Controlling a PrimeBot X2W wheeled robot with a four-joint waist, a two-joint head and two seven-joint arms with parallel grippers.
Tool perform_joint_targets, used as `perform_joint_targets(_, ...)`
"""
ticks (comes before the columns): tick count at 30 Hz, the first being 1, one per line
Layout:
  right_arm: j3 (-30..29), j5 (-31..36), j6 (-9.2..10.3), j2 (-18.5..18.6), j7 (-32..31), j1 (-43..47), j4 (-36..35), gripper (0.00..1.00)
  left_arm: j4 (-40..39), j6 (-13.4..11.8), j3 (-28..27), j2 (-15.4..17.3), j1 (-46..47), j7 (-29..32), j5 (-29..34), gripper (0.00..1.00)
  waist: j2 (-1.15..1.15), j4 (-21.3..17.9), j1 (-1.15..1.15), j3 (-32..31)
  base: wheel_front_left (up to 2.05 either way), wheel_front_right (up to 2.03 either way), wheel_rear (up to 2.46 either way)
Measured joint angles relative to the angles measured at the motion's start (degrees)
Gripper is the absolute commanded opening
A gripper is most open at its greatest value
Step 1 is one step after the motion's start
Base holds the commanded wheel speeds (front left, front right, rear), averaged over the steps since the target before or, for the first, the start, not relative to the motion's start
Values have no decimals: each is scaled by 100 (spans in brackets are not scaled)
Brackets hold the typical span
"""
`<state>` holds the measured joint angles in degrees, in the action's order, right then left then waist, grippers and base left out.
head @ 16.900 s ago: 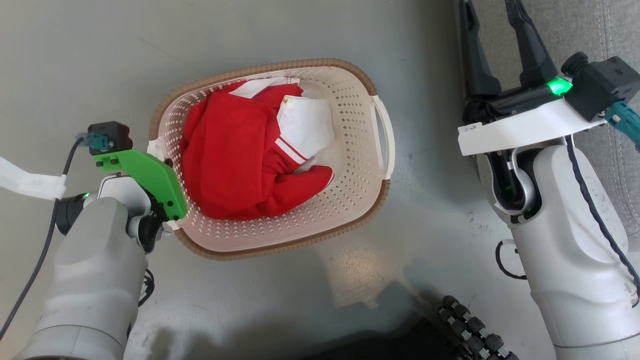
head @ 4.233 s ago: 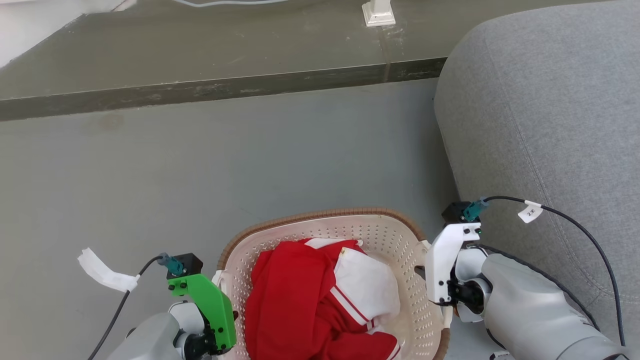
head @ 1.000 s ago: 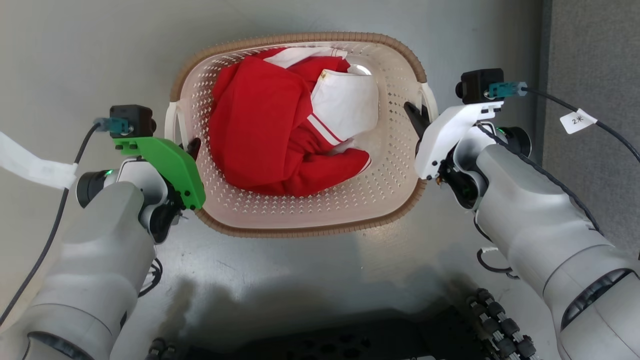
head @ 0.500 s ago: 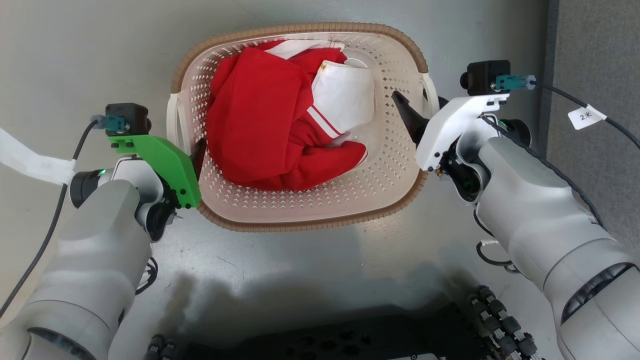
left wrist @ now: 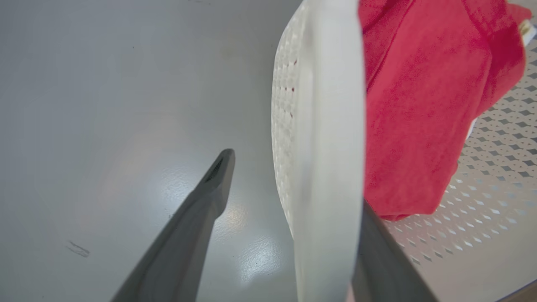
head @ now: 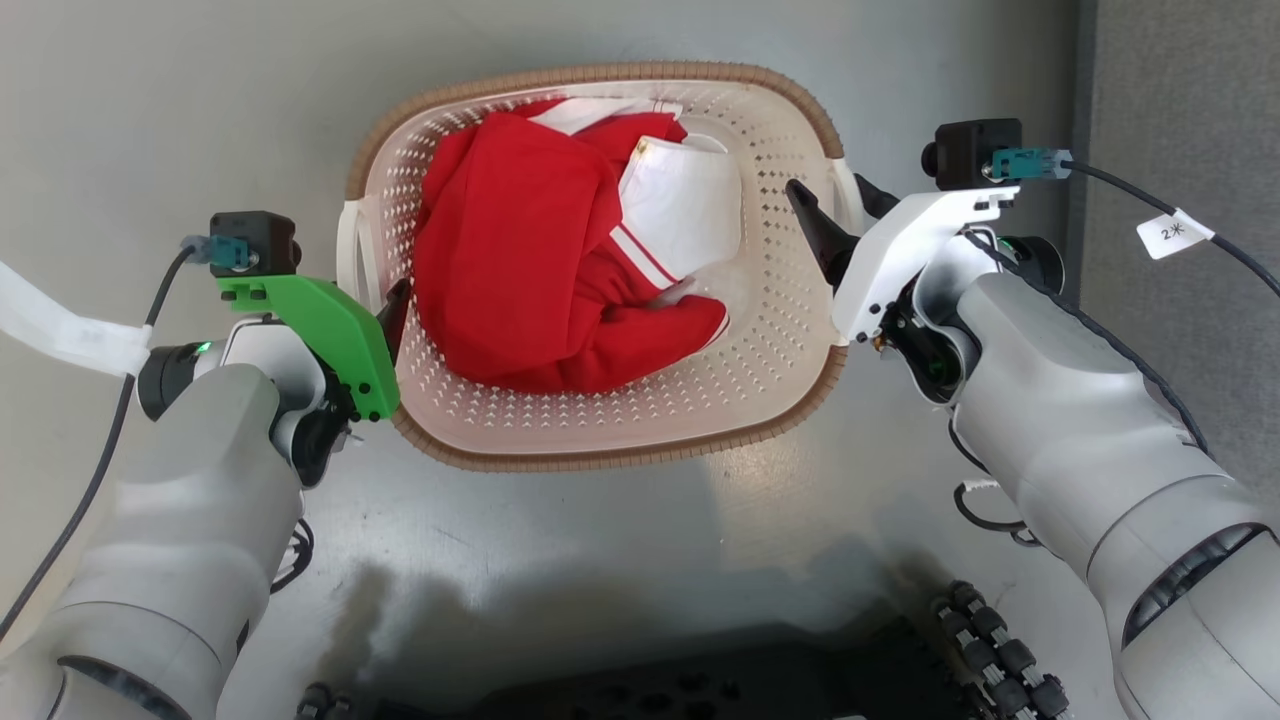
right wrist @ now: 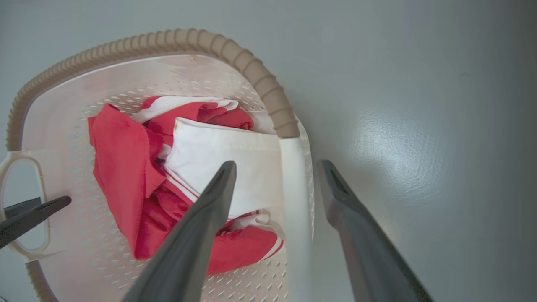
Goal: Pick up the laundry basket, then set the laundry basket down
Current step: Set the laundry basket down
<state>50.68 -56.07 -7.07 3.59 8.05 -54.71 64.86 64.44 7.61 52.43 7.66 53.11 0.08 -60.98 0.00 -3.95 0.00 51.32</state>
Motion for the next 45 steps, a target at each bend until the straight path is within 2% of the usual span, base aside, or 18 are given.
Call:
perform_joint_targets(19,154,-143,-5,-5,264,398,36,100,-113,0,133,3,-440,-407,-110,100,0,-96,0,-986,0,0,0)
perform_joint_targets(33,160,-148,-5,9,604,738,-194,100,-600,0,189,67,-697,-1217,-125,100,0,-111,0,-2082,0,0,0)
perform_joint_targets(40,166,33,-5,254,624,863,-394,100,-883,0,156,205,-961,-1432,-125,100,0,-107,0,-2734,0,0,0)
perform_joint_targets(45,-142,204,-5,434,624,866,-742,100,-1027,0,142,250,-1113,-1436,-107,100,0,-98,0,-3060,0,0,0)
